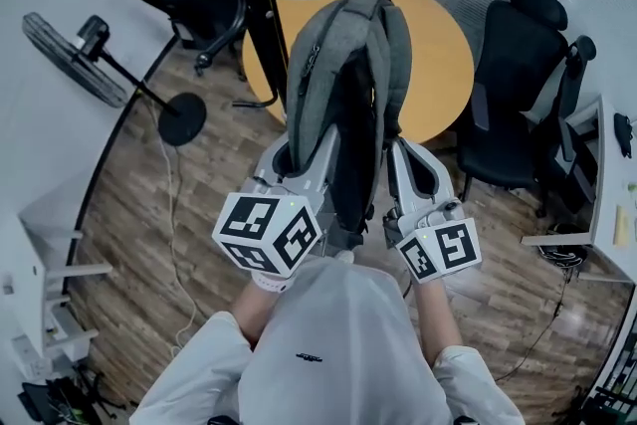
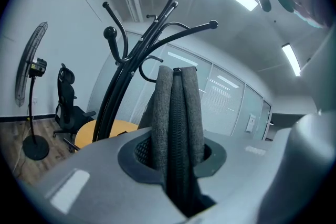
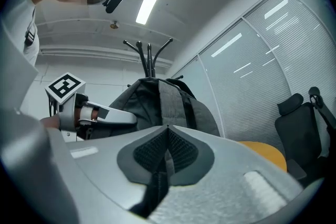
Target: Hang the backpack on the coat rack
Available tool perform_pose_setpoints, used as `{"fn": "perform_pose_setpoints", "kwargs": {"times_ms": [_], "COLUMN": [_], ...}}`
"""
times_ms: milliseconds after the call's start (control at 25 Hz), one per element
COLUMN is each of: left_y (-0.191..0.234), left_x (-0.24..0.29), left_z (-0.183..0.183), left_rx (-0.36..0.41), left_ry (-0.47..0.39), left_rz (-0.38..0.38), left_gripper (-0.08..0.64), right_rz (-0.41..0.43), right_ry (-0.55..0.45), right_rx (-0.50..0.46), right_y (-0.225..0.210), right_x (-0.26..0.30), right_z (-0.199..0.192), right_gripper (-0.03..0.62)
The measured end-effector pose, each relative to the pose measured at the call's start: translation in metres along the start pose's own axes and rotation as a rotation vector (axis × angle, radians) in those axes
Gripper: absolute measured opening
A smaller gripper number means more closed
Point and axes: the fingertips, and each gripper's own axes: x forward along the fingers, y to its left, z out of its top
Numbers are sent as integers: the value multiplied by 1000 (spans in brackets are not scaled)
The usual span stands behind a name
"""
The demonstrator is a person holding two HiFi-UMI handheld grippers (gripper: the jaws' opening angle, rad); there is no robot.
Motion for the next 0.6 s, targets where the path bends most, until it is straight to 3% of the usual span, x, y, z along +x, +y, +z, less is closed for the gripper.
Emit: {"fn": "perform_pose_setpoints", "kwargs": {"times_ms": [240, 600], "left_y": [13, 19], "left_x": [9, 11], "left_z": [6, 10], "left_rx": [-57, -98], "left_ry": [-27, -62], "left_rz": [63, 133], "left_gripper": [107, 107], "right_rz": [36, 21], "right_ry": [4, 5], "right_rx": [2, 4], "right_y": [5, -2], "right_x": [7, 5], "right_z": [0, 5], "right_gripper": [2, 2]}}
